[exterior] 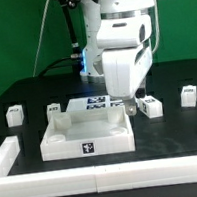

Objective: Assemble one leg

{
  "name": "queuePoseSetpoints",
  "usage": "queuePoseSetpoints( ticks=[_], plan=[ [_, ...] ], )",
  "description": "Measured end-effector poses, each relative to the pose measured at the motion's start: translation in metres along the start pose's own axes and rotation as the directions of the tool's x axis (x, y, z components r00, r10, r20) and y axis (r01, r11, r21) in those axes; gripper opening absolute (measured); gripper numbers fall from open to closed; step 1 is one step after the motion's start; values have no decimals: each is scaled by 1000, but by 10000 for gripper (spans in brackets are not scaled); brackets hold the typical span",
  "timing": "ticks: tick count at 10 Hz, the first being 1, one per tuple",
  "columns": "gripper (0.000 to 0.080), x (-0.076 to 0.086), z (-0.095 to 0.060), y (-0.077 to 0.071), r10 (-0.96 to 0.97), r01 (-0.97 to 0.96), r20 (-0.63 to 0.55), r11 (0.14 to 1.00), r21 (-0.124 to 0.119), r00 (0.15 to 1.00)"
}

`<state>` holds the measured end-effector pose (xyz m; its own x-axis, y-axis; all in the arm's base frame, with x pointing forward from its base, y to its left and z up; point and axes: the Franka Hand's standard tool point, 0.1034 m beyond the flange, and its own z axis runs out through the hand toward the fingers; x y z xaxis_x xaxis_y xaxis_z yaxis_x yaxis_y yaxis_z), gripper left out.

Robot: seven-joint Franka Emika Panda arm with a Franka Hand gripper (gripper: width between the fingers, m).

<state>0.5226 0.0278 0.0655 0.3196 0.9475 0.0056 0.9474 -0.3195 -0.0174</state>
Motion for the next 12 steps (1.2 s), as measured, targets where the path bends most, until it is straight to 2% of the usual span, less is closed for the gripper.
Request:
queuePoseSetpoints(
  ticks=[1,2,3,4,6,7,12],
  plan=[
    [650,0,0,0,0,0,0,1000,1,1000],
    [650,-1,2,1,-43,43,-6,999,-14,999],
    [650,-9,7,-5,-127,126,-16,991,-45,992],
    [650,-18,10,-17,-192,191,-14,980,-50,981],
    [650,-39,8,-24,-322,321,2,945,-58,947],
    [650,-50,8,-25,-353,353,11,934,-52,936],
    [650,-54,12,-26,-338,338,9,940,-45,941]
  ],
)
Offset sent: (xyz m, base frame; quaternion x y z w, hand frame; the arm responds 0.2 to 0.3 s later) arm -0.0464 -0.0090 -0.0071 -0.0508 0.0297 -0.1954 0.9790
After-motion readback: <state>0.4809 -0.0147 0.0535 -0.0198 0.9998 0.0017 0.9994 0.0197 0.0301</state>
